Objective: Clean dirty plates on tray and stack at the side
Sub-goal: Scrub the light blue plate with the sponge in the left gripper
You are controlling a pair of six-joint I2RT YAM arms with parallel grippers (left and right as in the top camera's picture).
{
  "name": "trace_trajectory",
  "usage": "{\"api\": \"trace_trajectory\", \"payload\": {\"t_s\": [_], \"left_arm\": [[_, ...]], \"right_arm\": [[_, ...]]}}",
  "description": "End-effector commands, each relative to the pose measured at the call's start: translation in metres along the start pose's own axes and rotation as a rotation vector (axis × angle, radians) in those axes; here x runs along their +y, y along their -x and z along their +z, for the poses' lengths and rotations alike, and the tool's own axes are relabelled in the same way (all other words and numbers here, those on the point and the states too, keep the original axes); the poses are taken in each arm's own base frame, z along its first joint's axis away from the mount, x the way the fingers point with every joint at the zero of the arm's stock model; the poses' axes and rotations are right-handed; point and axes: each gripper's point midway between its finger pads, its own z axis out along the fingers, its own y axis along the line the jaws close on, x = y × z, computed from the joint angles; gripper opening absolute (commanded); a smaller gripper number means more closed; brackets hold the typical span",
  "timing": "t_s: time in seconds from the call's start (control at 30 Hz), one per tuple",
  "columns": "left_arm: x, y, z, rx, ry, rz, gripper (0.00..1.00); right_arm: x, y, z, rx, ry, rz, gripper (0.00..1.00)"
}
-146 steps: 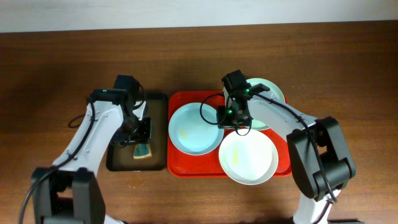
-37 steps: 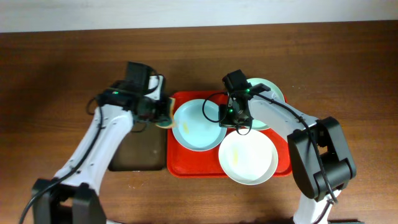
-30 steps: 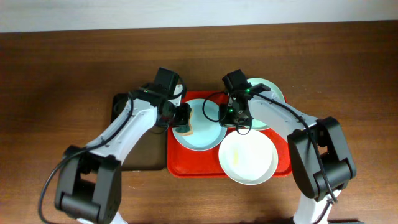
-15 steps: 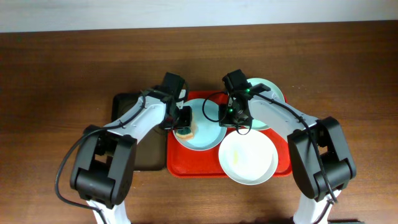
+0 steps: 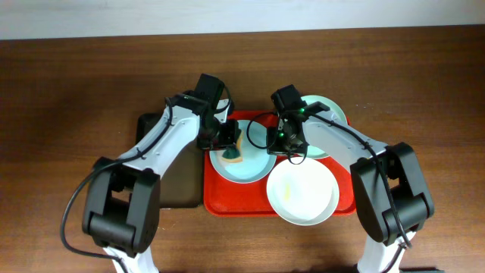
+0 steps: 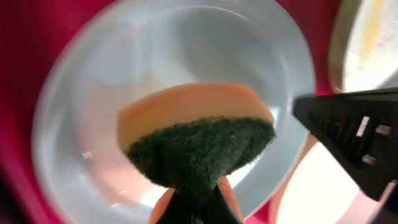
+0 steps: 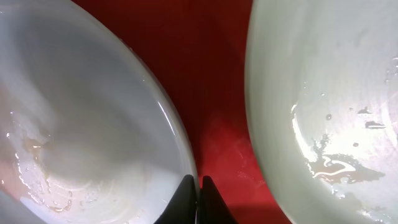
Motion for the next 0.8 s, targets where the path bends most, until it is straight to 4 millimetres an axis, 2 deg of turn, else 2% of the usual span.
{"api": "trace_trajectory", "payload": {"t_s": [0.0, 0.03, 0.23, 0.37, 0.47, 0.53, 0.6, 0.7, 0.77], "left_arm": [[0.019, 0.011, -0.012, -0.080, 0.161, 0.035, 0.00], [0.026, 0.008, -0.008, -0.086, 0.208, 0.021, 0.00], [0.024, -0.004, 0.017, -0.091, 0.206, 0.018, 0.00], [0.037, -0.002, 0.028, -0.097, 0.265, -0.001, 0.00], [0.040, -0.011, 0.044, -0.041, 0.254, -0.029, 0.00], [0.030, -0.021, 0.057, 0.024, 0.174, -0.020, 0.00], [0.009, -0.030, 0.061, 0.080, 0.045, -0.003, 0.00], [-0.020, -0.024, 0.049, 0.105, -0.147, 0.032, 0.00], [-0.024, -0.010, 0.031, 0.080, -0.192, 0.018, 0.00]], "right_arm": [[0.004, 0.001, -0.008, -0.019, 0.005, -0.008, 0.04], [0.003, 0.000, -0.008, -0.018, 0.004, -0.008, 0.04], [0.003, 0.000, -0.007, -0.017, 0.003, -0.007, 0.04], [0.002, -0.002, -0.006, -0.014, 0.002, -0.007, 0.04], [0.001, -0.002, -0.004, -0.019, 0.004, -0.008, 0.04], [0.001, -0.002, -0.003, -0.021, 0.005, -0.008, 0.04], [0.001, -0.002, -0.003, -0.021, 0.006, -0.008, 0.04], [0.001, -0.002, -0.003, -0.021, 0.006, -0.008, 0.04], [0.001, -0.002, -0.003, -0.021, 0.006, -0.008, 0.04]]}}
